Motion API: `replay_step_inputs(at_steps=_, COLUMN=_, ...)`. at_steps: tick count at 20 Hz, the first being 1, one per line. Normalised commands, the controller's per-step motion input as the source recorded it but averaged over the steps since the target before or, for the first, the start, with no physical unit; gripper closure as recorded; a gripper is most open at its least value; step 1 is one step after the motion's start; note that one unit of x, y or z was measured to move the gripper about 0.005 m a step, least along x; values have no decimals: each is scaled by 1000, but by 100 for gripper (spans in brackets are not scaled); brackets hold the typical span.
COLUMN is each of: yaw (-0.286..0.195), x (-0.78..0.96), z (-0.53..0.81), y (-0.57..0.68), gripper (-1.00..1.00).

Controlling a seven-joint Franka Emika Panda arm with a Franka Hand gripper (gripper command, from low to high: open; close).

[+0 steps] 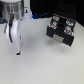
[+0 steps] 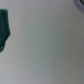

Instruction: Open the kcup holder, insert the kcup into the holder, and close the kcup holder

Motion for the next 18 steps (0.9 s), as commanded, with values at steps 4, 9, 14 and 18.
replay_step_inputs(at_steps=4, yaw=-136, x=-50, z=-171, y=-213, gripper=-100)
replay_step_inputs(at_steps=9, yaw=-20, x=-318, z=337, y=460, gripper=-100)
replay_step_inputs(at_steps=14, yaw=-30, x=-386, z=321, y=431, gripper=-100)
replay_step_inputs(at_steps=18, yaw=-54, x=-636, z=56, y=302, gripper=-100)
